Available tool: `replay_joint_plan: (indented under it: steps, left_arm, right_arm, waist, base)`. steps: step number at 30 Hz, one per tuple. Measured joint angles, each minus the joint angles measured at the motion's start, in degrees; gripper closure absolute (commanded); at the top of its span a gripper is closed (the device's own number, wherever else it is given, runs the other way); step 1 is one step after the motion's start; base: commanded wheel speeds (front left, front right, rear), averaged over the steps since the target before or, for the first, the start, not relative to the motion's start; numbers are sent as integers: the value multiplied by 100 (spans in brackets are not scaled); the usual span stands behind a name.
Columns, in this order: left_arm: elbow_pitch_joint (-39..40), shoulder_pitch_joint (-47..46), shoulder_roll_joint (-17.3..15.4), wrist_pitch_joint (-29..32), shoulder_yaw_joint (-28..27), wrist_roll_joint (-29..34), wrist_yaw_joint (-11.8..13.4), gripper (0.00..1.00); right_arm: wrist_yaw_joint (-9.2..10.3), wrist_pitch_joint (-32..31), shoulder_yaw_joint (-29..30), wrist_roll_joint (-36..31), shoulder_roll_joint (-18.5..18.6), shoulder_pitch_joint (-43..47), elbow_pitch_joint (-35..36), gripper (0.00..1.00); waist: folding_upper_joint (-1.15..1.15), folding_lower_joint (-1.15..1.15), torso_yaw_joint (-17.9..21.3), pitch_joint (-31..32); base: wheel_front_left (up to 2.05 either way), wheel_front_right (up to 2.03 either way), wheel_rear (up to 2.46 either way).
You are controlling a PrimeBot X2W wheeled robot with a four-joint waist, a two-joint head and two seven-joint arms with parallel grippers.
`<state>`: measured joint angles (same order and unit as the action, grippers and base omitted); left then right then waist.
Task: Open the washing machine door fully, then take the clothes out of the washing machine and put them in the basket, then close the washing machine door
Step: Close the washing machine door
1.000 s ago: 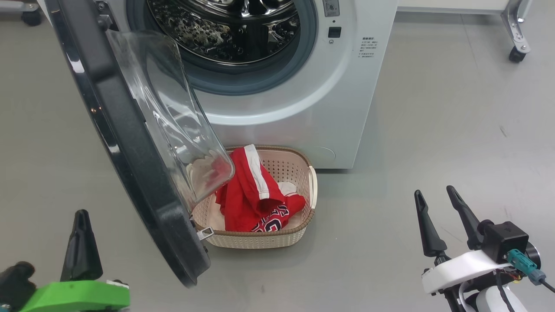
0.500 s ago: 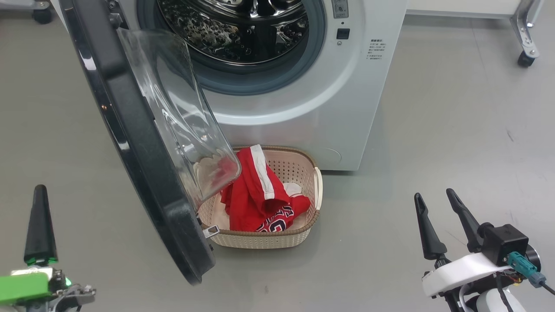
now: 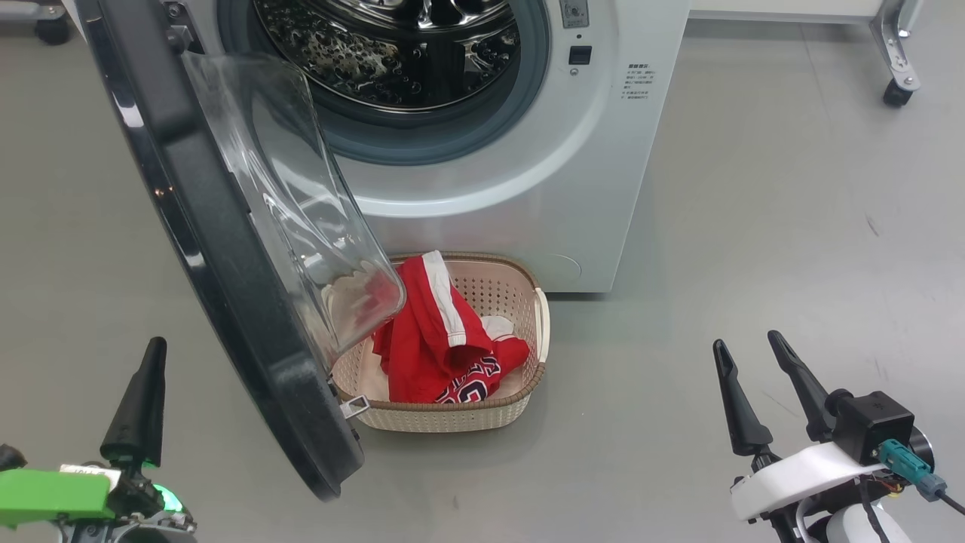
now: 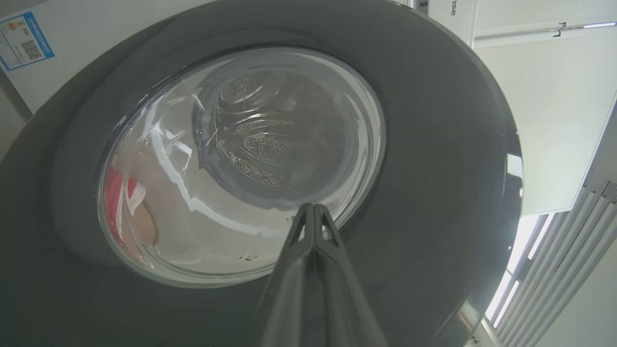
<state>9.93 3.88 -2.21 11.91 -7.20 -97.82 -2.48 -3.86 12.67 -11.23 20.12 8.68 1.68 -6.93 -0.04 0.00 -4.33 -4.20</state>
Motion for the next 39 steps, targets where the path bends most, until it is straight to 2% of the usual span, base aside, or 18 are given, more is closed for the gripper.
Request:
replay_joint_plan:
  steps: [8, 18, 39]
  left_arm:
    - [-1, 13, -100, 288, 56, -76, 76, 100]
    - [23, 15, -115, 624, 382, -122, 102, 100]
    - [177, -26, -119, 855, 635, -151, 115, 100]
  right_arm:
    - [-1, 0, -20, 1, -9, -1, 15, 0]
    - [0, 0, -11, 11, -9, -2, 46, 0]
    - [-4, 0, -37, 27, -12, -141, 90, 0]
  waist:
    - [0, 0, 95, -36]
    - [0, 0, 181, -157]
    - [0, 0, 345, -409]
  base:
    - [0, 0, 0]
    - [0, 0, 0]
    - [0, 0, 0]
